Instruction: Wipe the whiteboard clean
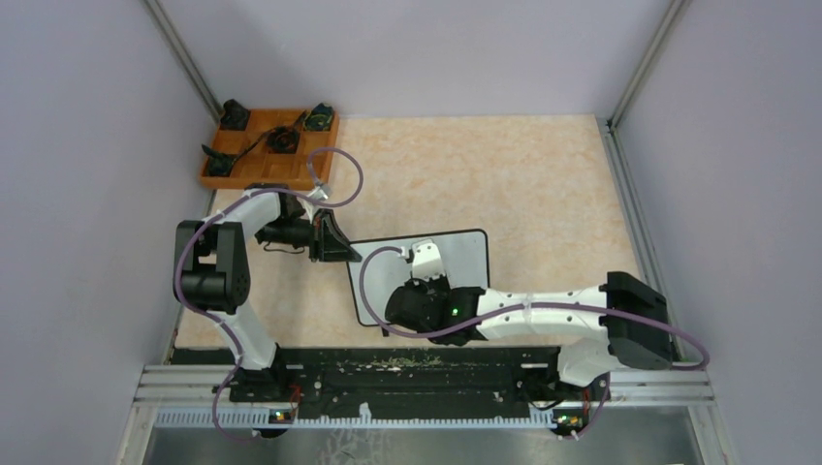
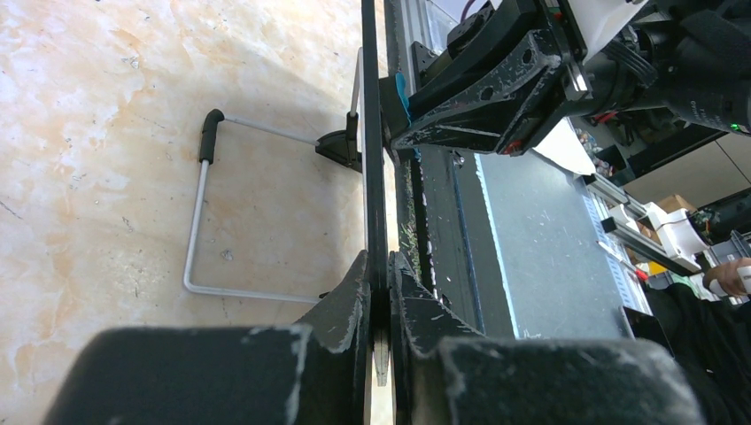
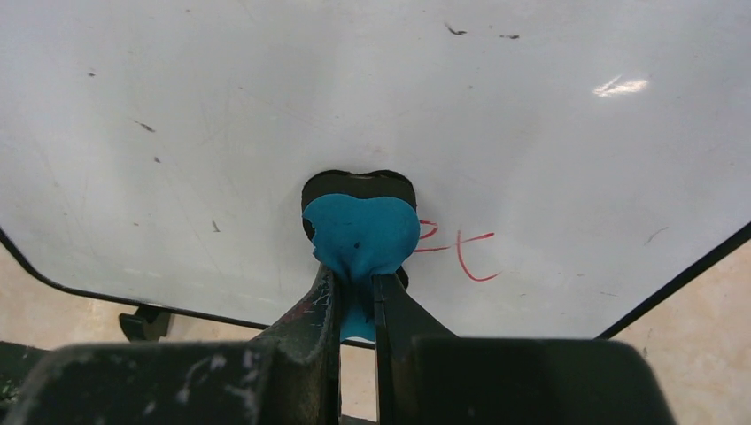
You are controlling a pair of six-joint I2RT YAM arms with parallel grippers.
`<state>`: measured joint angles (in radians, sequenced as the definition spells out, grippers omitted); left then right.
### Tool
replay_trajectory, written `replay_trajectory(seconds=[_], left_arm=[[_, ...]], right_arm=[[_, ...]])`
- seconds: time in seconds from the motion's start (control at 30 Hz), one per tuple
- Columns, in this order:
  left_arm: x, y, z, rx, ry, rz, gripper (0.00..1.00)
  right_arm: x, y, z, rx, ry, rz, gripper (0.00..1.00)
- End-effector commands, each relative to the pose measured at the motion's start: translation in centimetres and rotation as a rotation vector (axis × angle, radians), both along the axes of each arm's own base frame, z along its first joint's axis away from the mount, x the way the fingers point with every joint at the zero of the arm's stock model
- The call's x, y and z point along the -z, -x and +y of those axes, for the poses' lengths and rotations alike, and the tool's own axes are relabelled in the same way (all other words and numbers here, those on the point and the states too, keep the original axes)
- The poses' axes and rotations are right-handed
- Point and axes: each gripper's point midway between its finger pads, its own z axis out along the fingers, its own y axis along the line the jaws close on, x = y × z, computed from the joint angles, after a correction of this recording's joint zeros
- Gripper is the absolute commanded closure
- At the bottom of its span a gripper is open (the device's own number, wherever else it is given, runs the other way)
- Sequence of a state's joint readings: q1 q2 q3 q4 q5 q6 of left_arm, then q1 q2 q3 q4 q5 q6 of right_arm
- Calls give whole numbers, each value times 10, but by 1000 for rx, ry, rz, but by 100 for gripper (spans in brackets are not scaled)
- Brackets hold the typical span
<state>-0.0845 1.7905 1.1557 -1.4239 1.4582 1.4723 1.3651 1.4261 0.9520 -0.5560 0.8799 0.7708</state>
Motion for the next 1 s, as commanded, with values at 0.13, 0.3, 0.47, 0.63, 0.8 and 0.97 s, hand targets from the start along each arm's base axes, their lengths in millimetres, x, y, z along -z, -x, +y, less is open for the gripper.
replay_trajectory(seconds=[0.13,0.3,0.47,0.63,0.8,0.97], left_arm=[[10,5,3,55,-65,-62,100],[10,5,3,54,-63,-64,100],[10,5,2,55,-63,-63,100],[11,5,3,55,-64,-59,100],[11,5,2,54,-61,-61,100],[13,5,2,55,-62,-55,100]], right_arm=[[-14,-22,-56,171,13,-50,100],[-24,-25,-98,239,5,-76,100],[-25,-22,-104,213,-25,-70,100],[-13,-25,-74,153,-44,-39,100],[-6,-21,-29,49,-67,-18,100],[-9,-14,17,-38,-73,-17,100]])
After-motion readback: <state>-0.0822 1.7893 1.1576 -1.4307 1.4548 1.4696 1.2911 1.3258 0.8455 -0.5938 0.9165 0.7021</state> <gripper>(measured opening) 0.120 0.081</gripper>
